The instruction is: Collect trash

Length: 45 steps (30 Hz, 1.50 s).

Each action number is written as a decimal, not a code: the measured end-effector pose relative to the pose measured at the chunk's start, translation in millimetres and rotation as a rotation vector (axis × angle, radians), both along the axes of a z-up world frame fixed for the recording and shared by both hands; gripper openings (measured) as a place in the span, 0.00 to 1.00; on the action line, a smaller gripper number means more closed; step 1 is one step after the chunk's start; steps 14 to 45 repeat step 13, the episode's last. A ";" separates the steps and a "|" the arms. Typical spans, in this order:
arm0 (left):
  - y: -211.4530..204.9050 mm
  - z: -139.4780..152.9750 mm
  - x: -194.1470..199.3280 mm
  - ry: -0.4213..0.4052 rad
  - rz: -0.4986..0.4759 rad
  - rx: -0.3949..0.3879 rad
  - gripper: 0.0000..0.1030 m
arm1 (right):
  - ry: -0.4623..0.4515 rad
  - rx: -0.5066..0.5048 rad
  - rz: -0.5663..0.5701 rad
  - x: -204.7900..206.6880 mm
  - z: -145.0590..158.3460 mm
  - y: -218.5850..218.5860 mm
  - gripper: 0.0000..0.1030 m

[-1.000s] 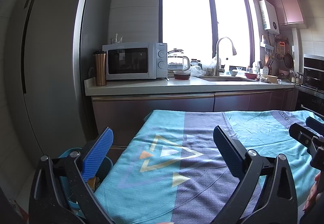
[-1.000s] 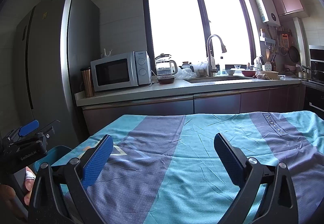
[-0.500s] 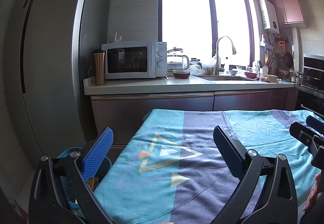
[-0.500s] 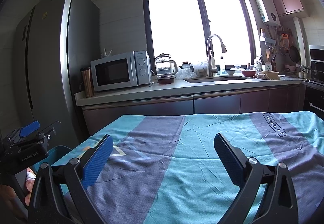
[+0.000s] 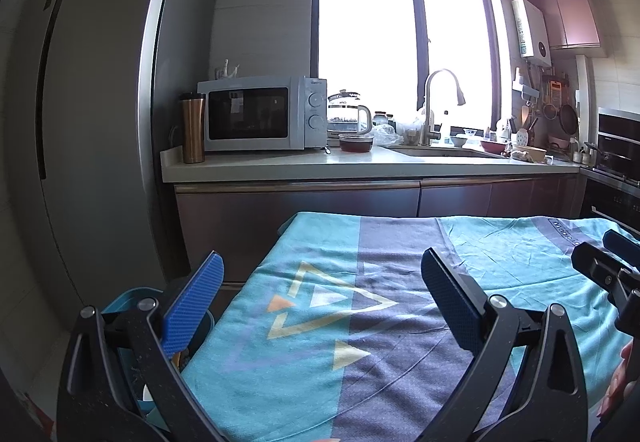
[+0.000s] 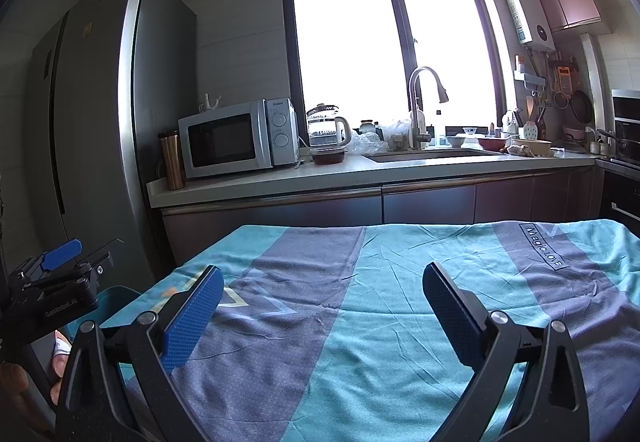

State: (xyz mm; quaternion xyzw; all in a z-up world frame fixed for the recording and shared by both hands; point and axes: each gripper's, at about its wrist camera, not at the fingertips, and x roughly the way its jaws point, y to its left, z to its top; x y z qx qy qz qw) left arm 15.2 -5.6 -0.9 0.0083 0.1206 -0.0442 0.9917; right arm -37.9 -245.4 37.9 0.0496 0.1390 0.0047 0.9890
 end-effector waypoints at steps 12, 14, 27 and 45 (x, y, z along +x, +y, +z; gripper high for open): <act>-10.7 -9.0 32.2 0.130 -0.019 0.031 0.95 | 0.050 0.016 -0.019 10.0 -6.3 -19.3 0.94; -13.4 -11.4 40.5 0.156 -0.027 0.043 0.95 | 0.066 0.026 -0.021 12.7 -7.9 -25.1 0.94; -13.4 -11.4 40.5 0.156 -0.027 0.043 0.95 | 0.066 0.026 -0.021 12.7 -7.9 -25.1 0.94; -13.4 -11.4 40.5 0.156 -0.027 0.043 0.95 | 0.066 0.026 -0.021 12.7 -7.9 -25.1 0.94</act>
